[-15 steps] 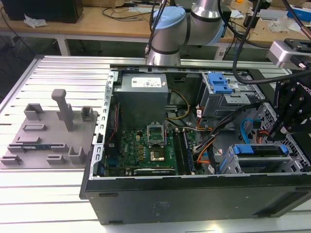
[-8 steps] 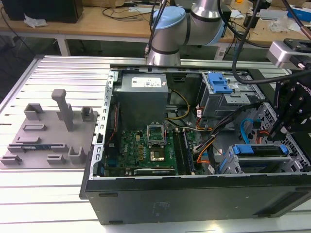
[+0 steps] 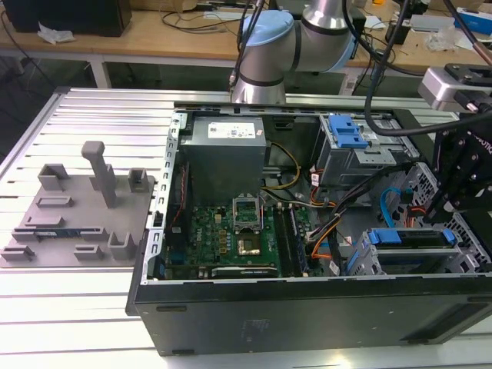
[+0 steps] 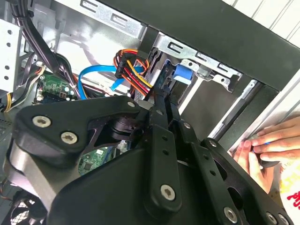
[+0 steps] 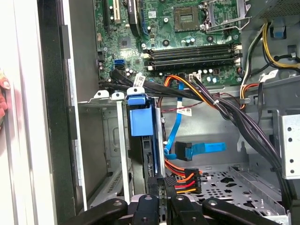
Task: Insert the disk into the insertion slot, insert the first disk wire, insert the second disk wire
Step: 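Insert the first disk wire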
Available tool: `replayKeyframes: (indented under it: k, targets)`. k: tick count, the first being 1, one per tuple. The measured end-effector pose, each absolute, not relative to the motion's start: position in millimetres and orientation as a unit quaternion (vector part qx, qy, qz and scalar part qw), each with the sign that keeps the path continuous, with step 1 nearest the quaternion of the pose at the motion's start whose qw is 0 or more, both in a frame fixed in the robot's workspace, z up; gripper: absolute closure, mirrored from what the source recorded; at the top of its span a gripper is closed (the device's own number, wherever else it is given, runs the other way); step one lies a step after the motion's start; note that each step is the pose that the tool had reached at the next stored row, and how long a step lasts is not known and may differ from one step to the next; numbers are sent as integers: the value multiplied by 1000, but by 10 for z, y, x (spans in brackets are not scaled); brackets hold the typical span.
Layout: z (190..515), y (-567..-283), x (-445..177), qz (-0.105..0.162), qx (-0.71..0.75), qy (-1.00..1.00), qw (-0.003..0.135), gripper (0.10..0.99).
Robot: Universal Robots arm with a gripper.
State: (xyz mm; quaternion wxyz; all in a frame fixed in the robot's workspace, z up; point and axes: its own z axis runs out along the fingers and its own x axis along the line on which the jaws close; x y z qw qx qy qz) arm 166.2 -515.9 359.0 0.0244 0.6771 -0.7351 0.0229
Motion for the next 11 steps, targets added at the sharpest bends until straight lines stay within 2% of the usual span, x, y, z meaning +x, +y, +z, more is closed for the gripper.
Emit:
replayKeyframes:
  k: [11]
  targets:
    - [3565, -5169, 1662, 23, 677, -735, 25, 922]
